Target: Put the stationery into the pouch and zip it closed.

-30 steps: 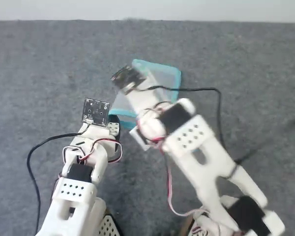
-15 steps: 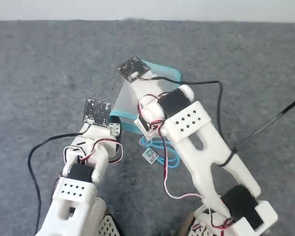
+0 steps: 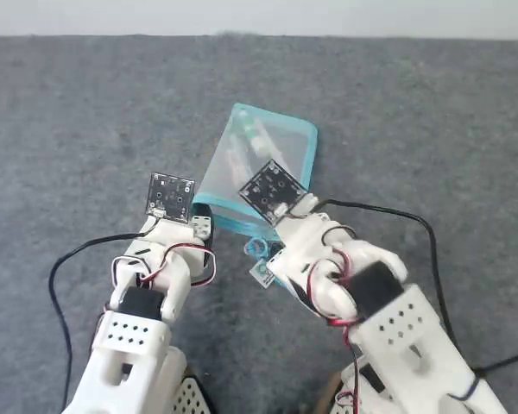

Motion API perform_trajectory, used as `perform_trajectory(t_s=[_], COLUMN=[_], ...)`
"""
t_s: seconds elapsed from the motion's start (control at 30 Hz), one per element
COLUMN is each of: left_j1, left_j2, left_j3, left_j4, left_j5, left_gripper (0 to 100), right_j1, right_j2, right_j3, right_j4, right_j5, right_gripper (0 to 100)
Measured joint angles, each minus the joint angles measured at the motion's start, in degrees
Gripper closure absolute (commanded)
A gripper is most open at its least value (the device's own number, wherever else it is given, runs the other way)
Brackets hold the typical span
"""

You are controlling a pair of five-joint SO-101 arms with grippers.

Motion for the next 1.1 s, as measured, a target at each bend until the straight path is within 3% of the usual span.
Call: perform_trajectory(t_s=[0.2, 0.53, 0.83, 1.1], left_j1=[0.0, 0.0, 0.0, 0.0], left_j2=[0.0, 0.0, 0.0, 0.1], left_j3=[0.0, 0.0, 0.0, 0.0], left_j4=[0.0, 0.0, 0.0, 0.0], left_j5=[0.0, 0.0, 0.0, 0.0], left_gripper=[99, 99, 99, 99], right_j1=[0.0, 5.5, 5.8, 5.8], right_j2=[3.3, 3.7, 0.4, 9.6], right_j3=[0.3, 11.0, 17.4, 16.7], right_j4=[0.0, -10.5, -19.3, -25.8], right_j5=[1.7, 18.3, 23.3, 24.6], right_gripper=[83.9, 76.6, 76.8, 76.8])
